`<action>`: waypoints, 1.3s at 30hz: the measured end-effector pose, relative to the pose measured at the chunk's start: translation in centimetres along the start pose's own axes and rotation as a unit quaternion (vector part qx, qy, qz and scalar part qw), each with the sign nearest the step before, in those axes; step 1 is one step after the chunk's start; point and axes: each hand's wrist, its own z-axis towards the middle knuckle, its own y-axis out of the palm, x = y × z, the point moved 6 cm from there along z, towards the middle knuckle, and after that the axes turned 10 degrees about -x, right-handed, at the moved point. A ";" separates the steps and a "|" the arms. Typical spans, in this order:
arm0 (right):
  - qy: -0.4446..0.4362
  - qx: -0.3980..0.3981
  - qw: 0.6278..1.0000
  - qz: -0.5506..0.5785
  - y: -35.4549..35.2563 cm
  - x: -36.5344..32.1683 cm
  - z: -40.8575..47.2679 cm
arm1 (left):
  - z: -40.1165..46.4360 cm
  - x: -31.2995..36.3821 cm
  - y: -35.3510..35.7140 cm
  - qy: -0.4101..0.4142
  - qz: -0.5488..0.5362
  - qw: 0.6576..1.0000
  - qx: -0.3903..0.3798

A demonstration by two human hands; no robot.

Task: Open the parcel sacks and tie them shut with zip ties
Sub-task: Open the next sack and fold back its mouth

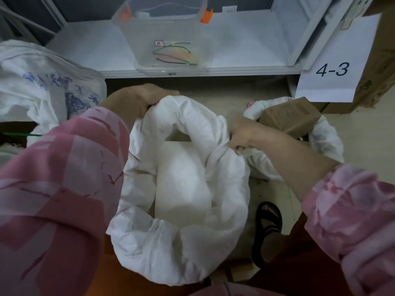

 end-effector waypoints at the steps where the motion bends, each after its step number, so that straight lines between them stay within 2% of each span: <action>1: -0.018 -0.051 0.997 0.053 0.2 0.2 0.1 | 0.5 -0.4 -1.0 -0.010 -0.006 0.998 0.061; 2: -0.030 -0.118 0.983 0.136 0.7 0.1 -0.2 | 0.5 -0.2 -1.9 -0.007 0.045 0.990 0.133; 4: -0.053 -0.143 0.950 0.272 0.3 0.4 0.3 | -0.2 0.9 -2.9 0.012 0.251 0.924 0.290; 5: -0.059 -0.148 0.939 0.304 0.3 0.6 0.4 | -1.0 1.8 -2.1 0.043 0.305 0.898 0.314; 6: -0.061 -0.148 0.929 0.334 0.5 0.6 0.5 | -1.7 2.3 -0.5 0.070 0.324 0.897 0.294; 7: -0.066 -0.142 0.919 0.361 0.5 0.6 0.8 | -1.9 2.1 1.5 0.080 0.338 0.907 0.239; 9: -0.069 -0.135 0.892 0.426 0.7 0.5 1.4 | -2.8 0.4 6.2 0.059 0.383 0.919 0.073; 11: -0.076 -0.129 0.863 0.483 0.8 0.1 1.7 | -4.0 -2.4 10.0 0.026 0.425 0.902 -0.067; 12: -0.080 -0.126 0.850 0.506 0.8 -0.3 1.7 | -4.5 -3.8 10.9 0.002 0.434 0.895 -0.108; 14: -0.088 -0.108 0.827 0.545 0.7 -0.6 2.0 | -4.5 -6.0 11.5 -0.034 0.432 0.892 -0.129; 16: -0.094 -0.086 0.798 0.589 0.1 -0.6 2.2 | -4.1 -6.3 11.4 -0.004 0.456 0.887 -0.071; 17: -0.101 -0.075 0.779 0.614 -0.4 -0.6 2.2 | -4.1 -5.8 11.1 0.027 0.492 0.870 -0.009; 20: -0.170 -0.040 0.684 0.708 -2.3 -0.7 2.1 | -5.4 -3.4 10.5 0.106 0.616 0.760 0.176; 21: -0.200 -0.028 0.649 0.733 -2.9 -0.8 2.1 | -5.7 -2.9 10.5 0.127 0.635 0.733 0.208; 23: -0.238 -0.002 0.601 0.763 -3.7 -0.7 1.8 | -5.9 -2.2 10.7 0.163 0.646 0.702 0.251; 24: -0.232 0.011 0.602 0.764 -3.8 -0.4 1.9 | -5.9 -2.0 10.9 0.172 0.648 0.694 0.264; 25: -0.208 0.029 0.627 0.750 -3.6 0.0 2.1 | -5.7 -2.0 11.3 0.177 0.655 0.683 0.272; 26: -0.156 0.058 0.682 0.713 -3.4 0.9 2.4 | -5.4 -2.2 11.9 0.179 0.662 0.676 0.270; 27: -0.090 0.099 0.752 0.646 -3.4 2.4 2.7 | -5.1 -2.7 12.7 0.182 0.663 0.681 0.253; 28: -0.026 0.139 0.828 0.542 -3.7 3.4 2.5 | -4.5 -3.4 13.8 0.178 0.661 0.694 0.223; 29: 0.013 0.176 0.886 0.429 -4.1 4.0 2.2 | -3.8 -4.3 14.8 0.170 0.657 0.709 0.192; 31: 0.030 0.195 0.943 0.267 -4.0 3.6 0.8 | -2.7 -5.7 16.4 0.144 0.648 0.731 0.160; 33: 0.041 0.134 0.979 0.148 -1.5 2.4 -1.1 | -2.5 -6.1 17.8 0.136 0.633 0.747 0.152; 35: 0.052 0.055 0.993 0.086 2.0 2.1 -2.2 | -2.8 -5.6 19.2 0.153 0.607 0.767 0.138; 37: 0.042 0.009 0.985 0.169 4.6 2.8 -1.7 | -3.3 -5.2 20.4 0.165 0.561 0.806 0.088; 39: 0.046 0.008 0.951 0.304 5.4 4.4 -0.7 | -3.7 -5.4 20.7 0.156 0.496 0.854 -0.002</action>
